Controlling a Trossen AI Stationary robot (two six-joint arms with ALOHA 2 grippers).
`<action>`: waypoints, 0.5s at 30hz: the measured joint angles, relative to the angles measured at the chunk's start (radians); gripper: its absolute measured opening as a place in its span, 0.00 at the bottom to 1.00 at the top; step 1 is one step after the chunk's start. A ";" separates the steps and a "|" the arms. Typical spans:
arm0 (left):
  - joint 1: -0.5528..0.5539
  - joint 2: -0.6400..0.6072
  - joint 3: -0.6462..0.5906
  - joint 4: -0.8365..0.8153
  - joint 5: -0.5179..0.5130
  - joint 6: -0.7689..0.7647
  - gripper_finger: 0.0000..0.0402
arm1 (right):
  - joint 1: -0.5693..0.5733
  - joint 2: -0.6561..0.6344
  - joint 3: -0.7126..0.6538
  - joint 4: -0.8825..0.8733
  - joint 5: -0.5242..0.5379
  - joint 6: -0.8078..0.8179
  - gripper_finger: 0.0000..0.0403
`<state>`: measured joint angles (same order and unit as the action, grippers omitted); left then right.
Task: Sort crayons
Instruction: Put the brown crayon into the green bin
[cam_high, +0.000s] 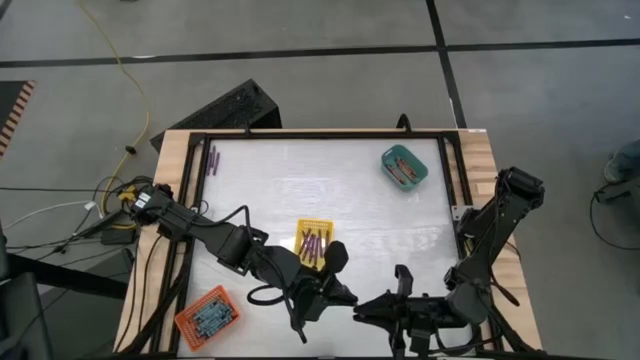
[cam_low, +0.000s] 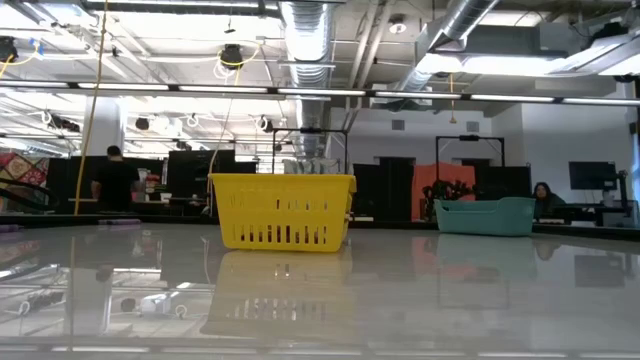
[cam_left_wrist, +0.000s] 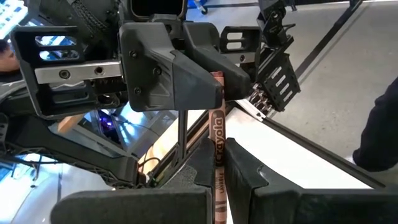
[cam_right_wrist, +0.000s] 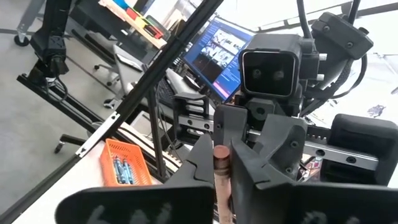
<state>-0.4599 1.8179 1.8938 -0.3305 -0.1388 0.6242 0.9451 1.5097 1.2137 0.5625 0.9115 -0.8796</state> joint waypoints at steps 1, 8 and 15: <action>0.000 0.000 0.000 0.000 0.000 0.003 0.00 | 0.000 0.000 0.000 0.000 0.000 -0.003 0.05; 0.000 0.000 0.000 -0.017 -0.029 -0.002 0.02 | -0.005 0.000 0.000 -0.001 0.021 -0.010 0.01; -0.008 -0.005 0.000 -0.070 -0.141 0.004 0.15 | -0.031 0.000 0.000 -0.026 0.072 0.044 0.01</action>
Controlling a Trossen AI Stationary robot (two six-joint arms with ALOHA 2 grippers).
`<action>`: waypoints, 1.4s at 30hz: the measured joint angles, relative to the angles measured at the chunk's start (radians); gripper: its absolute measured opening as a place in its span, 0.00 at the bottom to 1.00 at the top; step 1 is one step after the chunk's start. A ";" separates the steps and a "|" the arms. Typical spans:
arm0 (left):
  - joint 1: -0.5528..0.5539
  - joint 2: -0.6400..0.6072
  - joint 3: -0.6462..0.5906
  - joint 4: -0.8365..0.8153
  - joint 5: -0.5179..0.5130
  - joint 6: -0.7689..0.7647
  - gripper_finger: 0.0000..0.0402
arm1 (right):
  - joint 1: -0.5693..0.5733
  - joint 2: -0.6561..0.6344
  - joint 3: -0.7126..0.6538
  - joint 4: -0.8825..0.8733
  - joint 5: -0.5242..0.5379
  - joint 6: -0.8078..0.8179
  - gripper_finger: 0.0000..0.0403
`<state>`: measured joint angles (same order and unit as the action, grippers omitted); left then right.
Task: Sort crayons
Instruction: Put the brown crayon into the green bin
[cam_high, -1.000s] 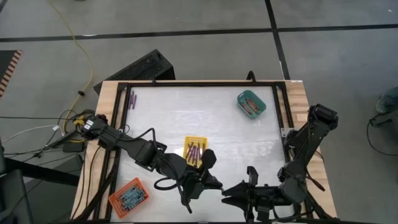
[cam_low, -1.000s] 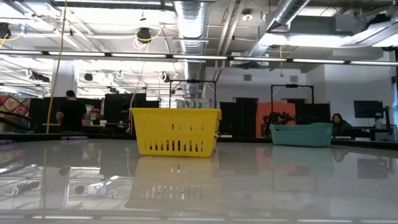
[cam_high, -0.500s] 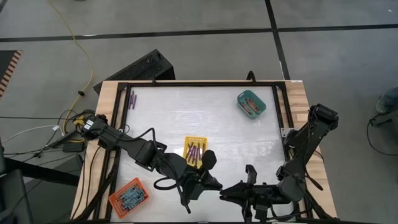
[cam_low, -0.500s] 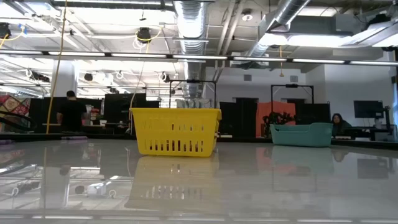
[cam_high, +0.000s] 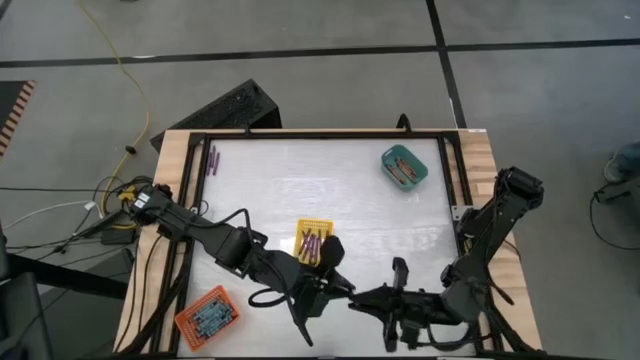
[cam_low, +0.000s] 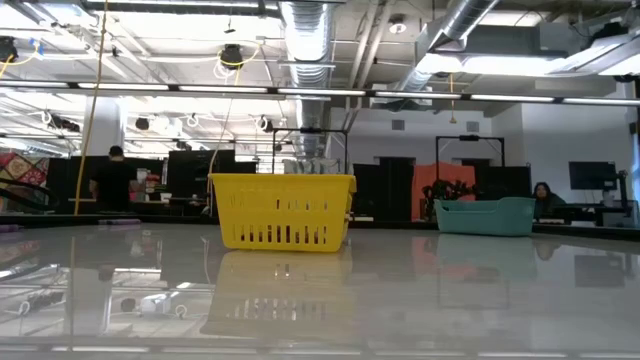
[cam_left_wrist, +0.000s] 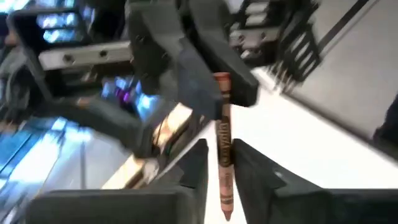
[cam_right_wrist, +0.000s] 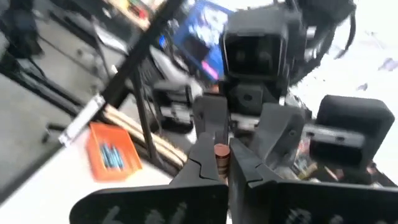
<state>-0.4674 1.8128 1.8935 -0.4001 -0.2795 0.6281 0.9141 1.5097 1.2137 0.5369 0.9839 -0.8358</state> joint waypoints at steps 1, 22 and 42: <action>-0.004 -0.004 0.000 -0.027 -0.037 -0.001 0.18 | -0.010 0.000 0.000 -0.021 0.019 0.016 0.00; -0.160 -0.078 -0.285 -0.960 -0.186 -1.003 0.42 | -0.854 -0.213 -0.001 -1.184 -0.303 1.040 0.00; -0.341 -0.212 -0.637 -0.797 -0.383 -1.392 0.42 | -1.568 -0.212 -0.065 -1.349 -0.792 0.963 0.00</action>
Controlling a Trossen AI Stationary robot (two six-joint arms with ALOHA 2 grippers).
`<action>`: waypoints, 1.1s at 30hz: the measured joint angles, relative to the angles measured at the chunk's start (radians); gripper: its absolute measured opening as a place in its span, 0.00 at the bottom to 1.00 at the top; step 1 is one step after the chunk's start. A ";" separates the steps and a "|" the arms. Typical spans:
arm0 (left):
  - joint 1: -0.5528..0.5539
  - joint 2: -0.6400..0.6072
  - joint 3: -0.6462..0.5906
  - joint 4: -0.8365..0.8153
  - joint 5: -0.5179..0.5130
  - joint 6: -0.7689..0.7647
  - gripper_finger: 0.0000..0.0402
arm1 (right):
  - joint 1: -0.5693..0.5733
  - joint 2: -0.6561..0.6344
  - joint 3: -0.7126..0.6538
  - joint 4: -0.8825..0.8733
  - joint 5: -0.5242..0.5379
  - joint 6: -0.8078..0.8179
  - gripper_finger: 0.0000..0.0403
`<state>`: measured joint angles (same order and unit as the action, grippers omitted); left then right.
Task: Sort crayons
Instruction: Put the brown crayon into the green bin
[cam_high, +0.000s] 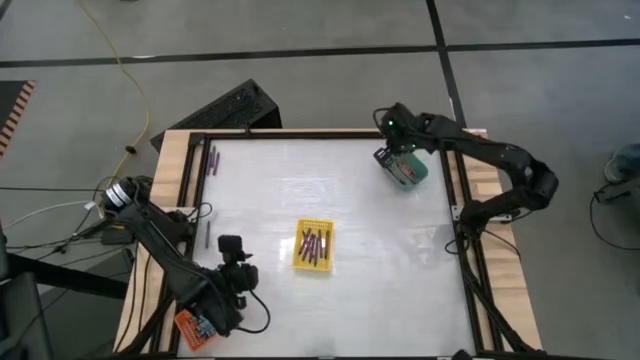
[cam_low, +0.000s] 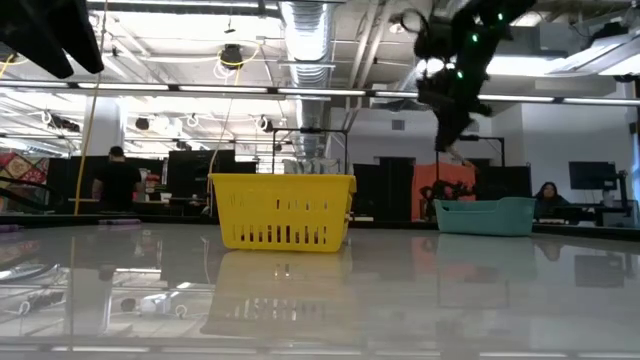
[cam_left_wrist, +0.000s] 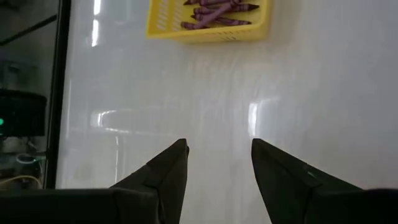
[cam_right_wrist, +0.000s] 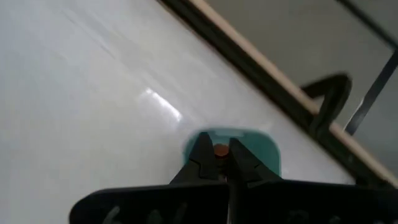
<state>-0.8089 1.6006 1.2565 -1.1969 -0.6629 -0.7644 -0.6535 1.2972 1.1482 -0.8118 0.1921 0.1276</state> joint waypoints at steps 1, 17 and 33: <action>-0.002 -0.003 0.000 -0.002 0.000 -0.006 0.42 | -0.016 0.000 -0.018 0.002 -0.012 0.000 0.00; -0.010 -0.004 -0.001 0.003 0.007 -0.020 0.42 | -0.094 0.000 -0.216 0.126 -0.066 -0.002 0.00; -0.009 -0.004 -0.001 0.001 0.012 -0.066 0.42 | -0.096 0.000 -0.249 0.154 -0.118 0.004 0.10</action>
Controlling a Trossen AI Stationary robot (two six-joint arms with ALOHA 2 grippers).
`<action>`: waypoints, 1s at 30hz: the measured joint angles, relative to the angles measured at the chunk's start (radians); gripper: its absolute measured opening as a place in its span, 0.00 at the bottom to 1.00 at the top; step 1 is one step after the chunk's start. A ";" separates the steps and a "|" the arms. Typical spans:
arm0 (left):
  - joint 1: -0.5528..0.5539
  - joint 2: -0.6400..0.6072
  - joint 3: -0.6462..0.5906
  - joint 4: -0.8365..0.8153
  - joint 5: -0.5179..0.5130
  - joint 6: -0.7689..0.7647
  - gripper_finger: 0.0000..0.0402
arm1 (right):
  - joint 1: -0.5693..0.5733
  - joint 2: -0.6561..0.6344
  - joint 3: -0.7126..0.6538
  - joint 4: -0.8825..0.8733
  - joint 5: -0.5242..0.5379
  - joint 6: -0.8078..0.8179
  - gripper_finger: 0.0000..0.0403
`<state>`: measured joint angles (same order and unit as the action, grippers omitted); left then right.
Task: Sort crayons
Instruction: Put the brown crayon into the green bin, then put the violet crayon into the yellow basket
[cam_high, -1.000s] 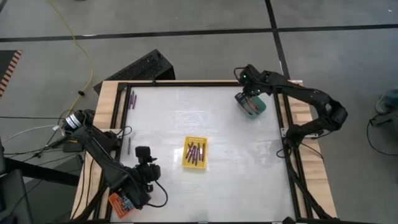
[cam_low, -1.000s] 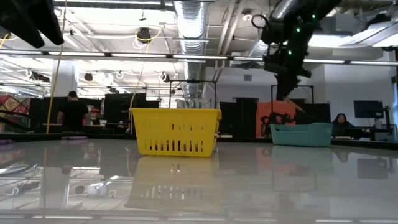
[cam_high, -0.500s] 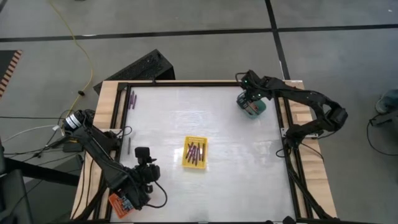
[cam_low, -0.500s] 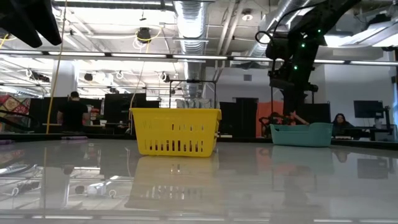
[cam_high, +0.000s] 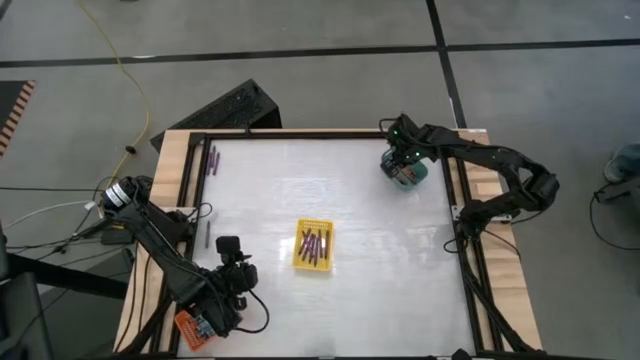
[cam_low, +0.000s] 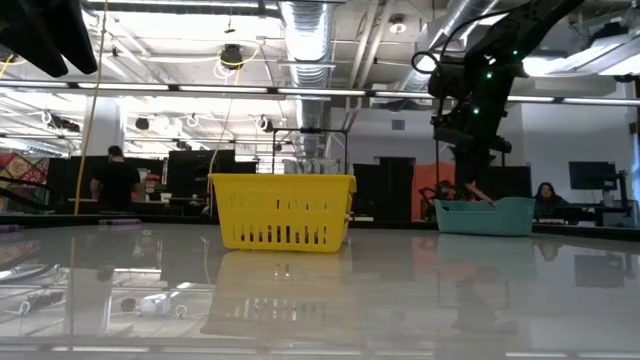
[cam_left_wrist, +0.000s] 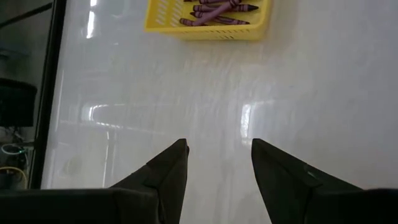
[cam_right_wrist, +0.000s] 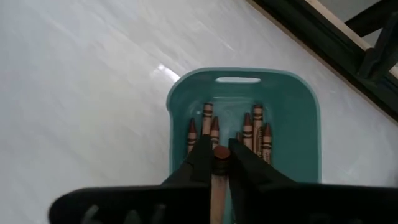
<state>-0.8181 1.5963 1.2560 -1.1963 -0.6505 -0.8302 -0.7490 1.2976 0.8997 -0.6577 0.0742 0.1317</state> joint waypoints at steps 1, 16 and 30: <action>0.000 0.000 0.000 -0.002 0.003 -0.003 0.42 | 0.000 0.000 0.000 0.003 0.000 0.004 0.12; -0.001 0.000 0.000 -0.086 -0.007 -0.076 0.42 | 0.003 -0.003 0.000 0.019 0.002 0.017 0.25; 0.108 -0.202 -0.075 -0.299 0.028 -0.340 0.42 | 0.154 -0.136 0.000 0.100 0.002 -0.009 0.34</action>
<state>-0.7104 1.3943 1.1812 -1.4950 -0.6221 -1.1703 -0.5953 1.1614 0.8997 -0.5572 0.0757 0.1222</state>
